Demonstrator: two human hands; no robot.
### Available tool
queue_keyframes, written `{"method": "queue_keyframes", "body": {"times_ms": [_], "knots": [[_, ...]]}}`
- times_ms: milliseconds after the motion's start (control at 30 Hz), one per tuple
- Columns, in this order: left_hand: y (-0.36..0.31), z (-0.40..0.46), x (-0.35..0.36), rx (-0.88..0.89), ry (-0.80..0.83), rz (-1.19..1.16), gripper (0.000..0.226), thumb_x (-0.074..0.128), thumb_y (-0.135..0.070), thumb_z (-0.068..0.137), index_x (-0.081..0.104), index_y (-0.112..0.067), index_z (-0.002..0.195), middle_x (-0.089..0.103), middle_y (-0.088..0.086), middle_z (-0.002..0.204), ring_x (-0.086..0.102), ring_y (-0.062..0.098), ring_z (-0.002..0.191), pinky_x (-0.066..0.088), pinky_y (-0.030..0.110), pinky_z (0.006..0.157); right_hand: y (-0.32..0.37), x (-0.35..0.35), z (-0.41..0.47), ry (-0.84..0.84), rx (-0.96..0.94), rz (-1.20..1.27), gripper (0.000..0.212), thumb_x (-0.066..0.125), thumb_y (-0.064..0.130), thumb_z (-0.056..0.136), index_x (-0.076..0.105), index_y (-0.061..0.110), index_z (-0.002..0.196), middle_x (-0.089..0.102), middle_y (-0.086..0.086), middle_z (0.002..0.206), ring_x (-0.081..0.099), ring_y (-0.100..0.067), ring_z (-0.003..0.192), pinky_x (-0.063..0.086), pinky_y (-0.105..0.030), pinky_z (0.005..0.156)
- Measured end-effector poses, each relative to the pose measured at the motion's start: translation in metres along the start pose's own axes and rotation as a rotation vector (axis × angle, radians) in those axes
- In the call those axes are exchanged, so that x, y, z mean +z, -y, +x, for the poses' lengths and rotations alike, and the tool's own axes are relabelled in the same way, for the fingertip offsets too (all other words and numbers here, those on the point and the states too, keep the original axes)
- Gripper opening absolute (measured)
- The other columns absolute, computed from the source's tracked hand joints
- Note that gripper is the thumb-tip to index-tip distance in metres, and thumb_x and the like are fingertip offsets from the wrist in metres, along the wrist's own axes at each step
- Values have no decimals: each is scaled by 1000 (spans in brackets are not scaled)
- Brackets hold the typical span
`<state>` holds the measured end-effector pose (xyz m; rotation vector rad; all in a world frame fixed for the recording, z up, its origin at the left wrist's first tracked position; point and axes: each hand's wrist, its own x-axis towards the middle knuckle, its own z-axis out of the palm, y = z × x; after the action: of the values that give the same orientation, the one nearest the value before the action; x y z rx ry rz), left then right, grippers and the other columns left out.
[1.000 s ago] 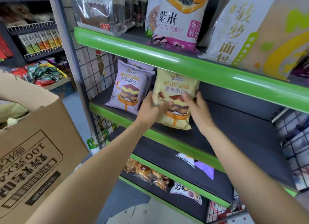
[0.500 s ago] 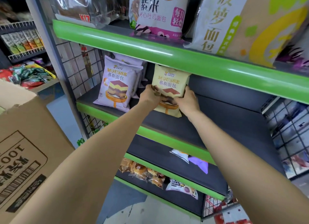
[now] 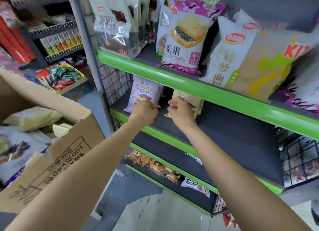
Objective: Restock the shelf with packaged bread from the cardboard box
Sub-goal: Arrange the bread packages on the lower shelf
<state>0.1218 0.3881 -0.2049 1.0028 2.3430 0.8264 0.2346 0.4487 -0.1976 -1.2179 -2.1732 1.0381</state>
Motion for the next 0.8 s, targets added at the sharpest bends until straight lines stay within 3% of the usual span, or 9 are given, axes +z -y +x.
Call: {"method": "queue_keyframes", "body": {"times_ms": [67, 133, 233, 300, 367, 500, 567, 667, 800], "knots": [[6, -13, -32, 3, -33, -72, 19, 48, -15, 88, 66, -9, 90, 72, 9, 90, 70, 25, 76, 58, 29, 72, 31, 7, -7, 64, -59, 28, 23, 49, 11, 93, 61, 6, 113, 65, -7, 111, 61, -18, 97, 42, -20, 73], [14, -27, -69, 36, -89, -188, 15, 54, -13, 88, 66, -17, 80, 71, 6, 82, 67, 11, 56, 54, 18, 57, 67, 19, -13, 140, -96, 94, 21, 50, 7, 93, 63, 4, 110, 64, -7, 104, 62, -14, 86, 43, -13, 67], [37, -42, -127, 35, -240, -265, 20, 54, -8, 88, 63, -22, 77, 69, 4, 76, 58, 1, 42, 55, 22, 59, 117, 46, -15, 197, -160, 106, 20, 50, 7, 90, 65, 10, 104, 69, -7, 105, 63, -23, 98, 47, -27, 79], [56, -51, -163, 3, -310, -302, 18, 50, -6, 91, 64, -16, 85, 68, 8, 82, 60, 11, 53, 53, 20, 58, 152, 70, -20, 257, -214, 127, 20, 49, 7, 91, 65, 12, 103, 69, -7, 106, 64, -23, 99, 51, -34, 85], [81, -55, -196, -56, -361, -293, 18, 46, -6, 93, 64, -8, 99, 67, 12, 90, 60, 20, 66, 50, 18, 57, 183, 99, -25, 334, -274, 116, 21, 50, 7, 92, 65, 8, 107, 68, -8, 109, 63, -22, 102, 47, -27, 86], [158, -45, -248, -277, -334, 68, 28, 48, -17, 91, 60, -9, 114, 64, 14, 118, 58, 31, 109, 46, 32, 89, 227, 174, -30, 450, -333, 53, 22, 51, 8, 92, 64, 8, 110, 67, -10, 113, 62, -24, 107, 44, -26, 87], [188, -44, -263, -360, -251, 246, 35, 49, -21, 91, 54, -9, 123, 55, 15, 126, 49, 33, 119, 42, 37, 95, 234, 204, -28, 499, -345, -25, 27, 49, 11, 94, 59, 9, 119, 63, -8, 120, 58, -25, 113, 41, -23, 85], [237, -39, -293, -480, -259, 420, 38, 48, -24, 92, 48, -5, 125, 46, 15, 129, 40, 34, 124, 36, 42, 99, 247, 262, -20, 576, -333, -157, 39, 48, 15, 93, 49, 12, 132, 57, -6, 130, 53, -24, 116, 32, -20, 76], [283, -29, -324, -713, -191, 589, 60, 52, -39, 91, 38, -4, 138, 35, 17, 143, 27, 37, 136, 23, 46, 111, 255, 327, -9, 652, -325, -252, 48, 52, 18, 91, 41, 7, 136, 48, -13, 140, 46, -28, 126, 38, -32, 98]]}}
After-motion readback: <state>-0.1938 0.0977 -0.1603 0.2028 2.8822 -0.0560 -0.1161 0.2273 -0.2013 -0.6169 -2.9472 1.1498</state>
